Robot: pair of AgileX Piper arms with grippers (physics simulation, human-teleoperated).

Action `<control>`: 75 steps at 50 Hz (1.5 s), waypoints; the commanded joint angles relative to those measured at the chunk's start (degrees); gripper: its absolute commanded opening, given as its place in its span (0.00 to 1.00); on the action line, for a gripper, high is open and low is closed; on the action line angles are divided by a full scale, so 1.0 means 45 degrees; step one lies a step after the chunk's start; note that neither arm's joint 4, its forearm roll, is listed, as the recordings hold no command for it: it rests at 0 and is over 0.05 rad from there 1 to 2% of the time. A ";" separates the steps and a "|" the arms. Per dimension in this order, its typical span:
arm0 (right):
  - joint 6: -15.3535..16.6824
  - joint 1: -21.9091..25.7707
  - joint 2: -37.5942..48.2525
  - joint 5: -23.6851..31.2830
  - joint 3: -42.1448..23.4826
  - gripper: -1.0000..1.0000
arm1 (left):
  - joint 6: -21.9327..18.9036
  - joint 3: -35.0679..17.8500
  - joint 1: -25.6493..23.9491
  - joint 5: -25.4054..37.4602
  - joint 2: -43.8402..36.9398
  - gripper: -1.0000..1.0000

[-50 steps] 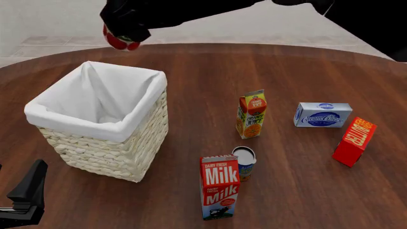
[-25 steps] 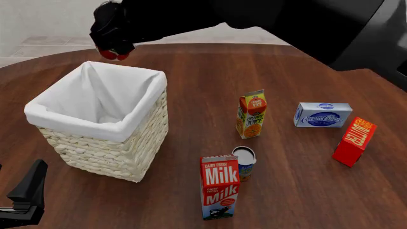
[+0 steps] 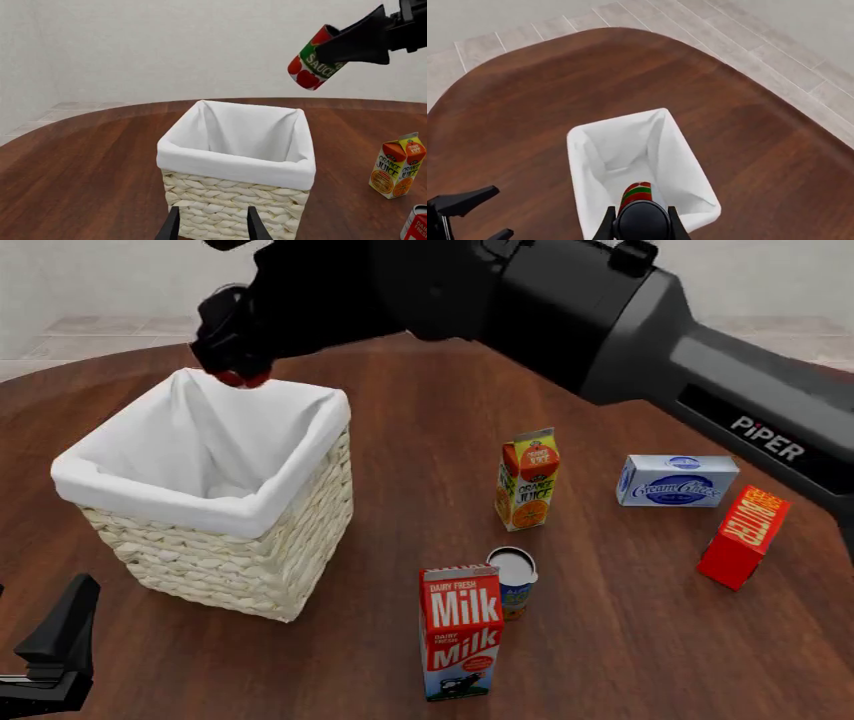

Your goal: Pick up the tomato sauce, and put it in the basket.

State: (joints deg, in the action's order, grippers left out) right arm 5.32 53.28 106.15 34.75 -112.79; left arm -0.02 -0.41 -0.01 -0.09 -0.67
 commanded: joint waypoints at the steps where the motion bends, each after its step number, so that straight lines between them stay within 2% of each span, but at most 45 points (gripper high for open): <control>1: -0.0348 -0.0118 0.0602 -0.0441 -0.0022 0.00 | -0.0011 -0.0009 0.0005 0.0041 0.0039 1.00; 26: -0.0464 -0.0372 0.2356 -0.0430 -0.1227 0.00 | -0.0009 -0.0009 0.0004 0.0041 0.0040 1.00; 56: -0.0578 -0.0604 0.4714 0.0277 -0.3459 0.00 | -0.0009 -0.0009 0.0005 0.0041 0.0041 1.00; 75: -0.0591 -0.0667 0.5603 0.0228 -0.3964 0.00 | -0.0009 -0.0009 0.0004 0.0041 0.0040 1.00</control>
State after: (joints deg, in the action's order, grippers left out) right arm 3.70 50.49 129.46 36.62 -129.86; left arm -0.02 -0.41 -0.01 -0.09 -0.68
